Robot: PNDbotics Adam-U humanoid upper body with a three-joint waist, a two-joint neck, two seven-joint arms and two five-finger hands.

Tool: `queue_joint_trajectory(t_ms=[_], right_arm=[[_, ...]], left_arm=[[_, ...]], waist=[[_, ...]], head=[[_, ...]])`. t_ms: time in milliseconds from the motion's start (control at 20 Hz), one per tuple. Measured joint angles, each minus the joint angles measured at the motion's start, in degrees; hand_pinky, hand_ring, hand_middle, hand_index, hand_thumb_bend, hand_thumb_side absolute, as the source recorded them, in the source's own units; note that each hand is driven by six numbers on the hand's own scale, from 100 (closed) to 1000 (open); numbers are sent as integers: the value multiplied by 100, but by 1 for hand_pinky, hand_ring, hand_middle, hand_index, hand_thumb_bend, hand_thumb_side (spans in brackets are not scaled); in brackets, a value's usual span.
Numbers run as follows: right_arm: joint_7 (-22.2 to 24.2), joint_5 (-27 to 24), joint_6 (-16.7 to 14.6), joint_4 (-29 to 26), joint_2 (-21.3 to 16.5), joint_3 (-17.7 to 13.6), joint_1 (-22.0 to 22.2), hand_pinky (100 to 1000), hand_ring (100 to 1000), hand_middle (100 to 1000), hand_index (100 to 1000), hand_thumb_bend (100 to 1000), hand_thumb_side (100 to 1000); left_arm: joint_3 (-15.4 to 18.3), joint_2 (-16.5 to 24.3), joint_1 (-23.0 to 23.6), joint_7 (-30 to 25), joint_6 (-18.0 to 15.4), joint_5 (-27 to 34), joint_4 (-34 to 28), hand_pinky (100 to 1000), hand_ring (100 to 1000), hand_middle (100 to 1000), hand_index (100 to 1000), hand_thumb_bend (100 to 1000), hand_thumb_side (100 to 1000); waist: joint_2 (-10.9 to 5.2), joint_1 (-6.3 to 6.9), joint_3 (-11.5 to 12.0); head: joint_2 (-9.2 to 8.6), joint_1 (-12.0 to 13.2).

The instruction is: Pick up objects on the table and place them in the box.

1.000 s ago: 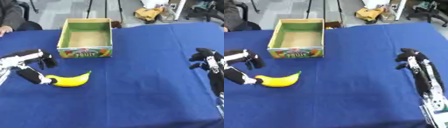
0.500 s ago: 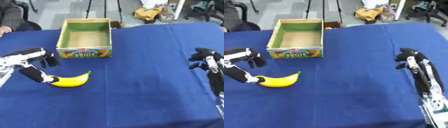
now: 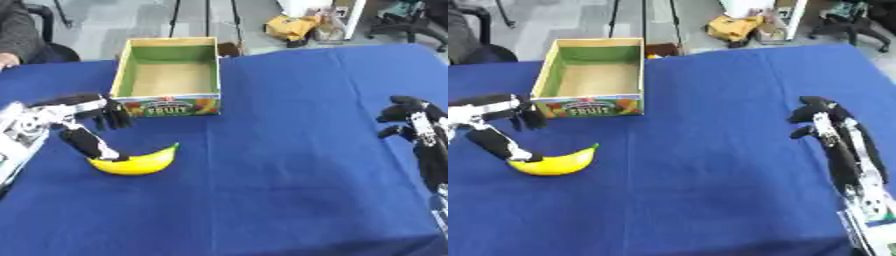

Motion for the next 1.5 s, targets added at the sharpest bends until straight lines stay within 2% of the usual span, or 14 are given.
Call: queue_joint_trajectory(t_ms=[300,700,1500], right_arm=[[16,0,0,0,1,1,0,491,639,587,767,100,727],[21,0,-2,0,2,12,1,491,639,587,768,100,727],[23,0,-3,1,10,29,3,491,640,586,768,100,726]], left_arm=[[-115,-299,-249,-141,-169,-246,517,690,718,652,751,619,166],[-135,-607,-374,-53,-331,-666,1085,675,623,622,731,602,132],[-242,-724,-372,-183,-514,-854,1352,625,578,570,694,596,105]], waist=[[-6,17,-29],[-8,28,-53],[-10,31,-56]], head=[[0,-1],[0,-1],[1,-1]])
